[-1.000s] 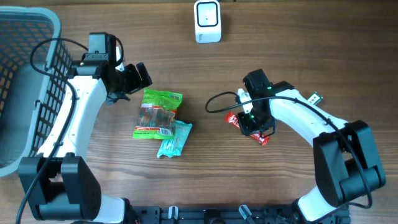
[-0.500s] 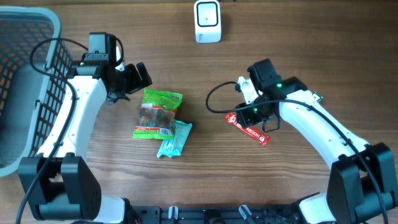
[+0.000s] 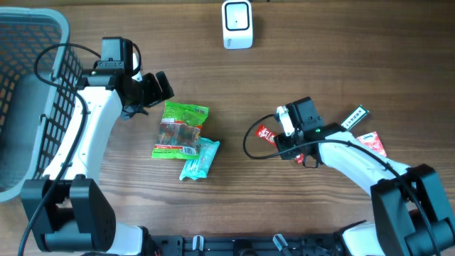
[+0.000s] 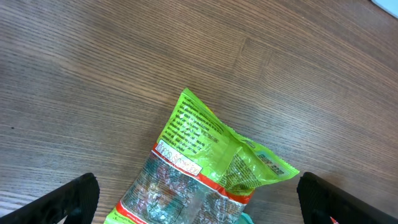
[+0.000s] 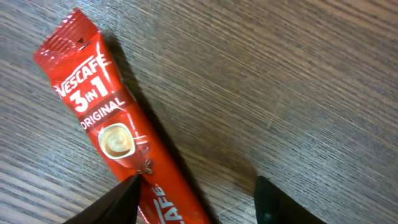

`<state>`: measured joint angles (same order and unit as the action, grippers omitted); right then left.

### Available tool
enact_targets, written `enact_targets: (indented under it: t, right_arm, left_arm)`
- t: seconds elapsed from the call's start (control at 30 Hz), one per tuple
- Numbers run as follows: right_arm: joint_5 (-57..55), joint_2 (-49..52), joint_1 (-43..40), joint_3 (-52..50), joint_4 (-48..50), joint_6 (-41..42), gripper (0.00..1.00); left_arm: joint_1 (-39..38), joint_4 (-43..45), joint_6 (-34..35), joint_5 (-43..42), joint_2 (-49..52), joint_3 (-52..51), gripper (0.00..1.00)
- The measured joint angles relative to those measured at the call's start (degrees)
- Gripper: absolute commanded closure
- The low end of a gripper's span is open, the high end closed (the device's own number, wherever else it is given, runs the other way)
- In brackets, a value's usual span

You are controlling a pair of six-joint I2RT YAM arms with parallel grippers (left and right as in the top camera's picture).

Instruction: Scan the item barcode

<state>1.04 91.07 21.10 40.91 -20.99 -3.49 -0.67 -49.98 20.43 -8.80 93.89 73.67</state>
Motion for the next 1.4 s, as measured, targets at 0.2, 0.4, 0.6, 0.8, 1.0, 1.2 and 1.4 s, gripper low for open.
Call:
enact_targets:
  t: [0.2, 0.4, 0.6, 0.8, 1.0, 1.2, 1.4]
  right_arm:
    - [7.8, 0.0, -0.6, -0.1, 1.6, -0.7, 0.45]
    - [20.7, 1.3, -0.5, -0.1, 4.9, 2.2, 0.44]
    - [22.6, -0.5, -0.5, 3.3, -1.6, 3.0, 0.46]
    - [21.5, -4.7, -0.5, 3.9, -7.7, 3.2, 0.49]
    - [17.1, -4.7, -0.5, 3.9, -10.4, 3.3, 0.53]
    - [13.5, -4.7, -0.5, 1.6, -6.8, 3.2, 0.6]
    - [12.9, -4.5, -0.5, 0.5, -6.0, 3.2, 0.64]
  left_arm:
    - [0.0, 0.0, 0.0, 0.0, 0.0, 0.0, 0.0]
    - [0.0, 0.0, 0.0, 0.0, 0.0, 0.0, 0.0]
    - [0.0, 0.0, 0.0, 0.0, 0.0, 0.0, 0.0]
    - [0.0, 0.0, 0.0, 0.0, 0.0, 0.0, 0.0]
    - [0.0, 0.0, 0.0, 0.0, 0.0, 0.0, 0.0]
    - [0.0, 0.0, 0.0, 0.0, 0.0, 0.0, 0.0]
    - [0.0, 0.0, 0.0, 0.0, 0.0, 0.0, 0.0]
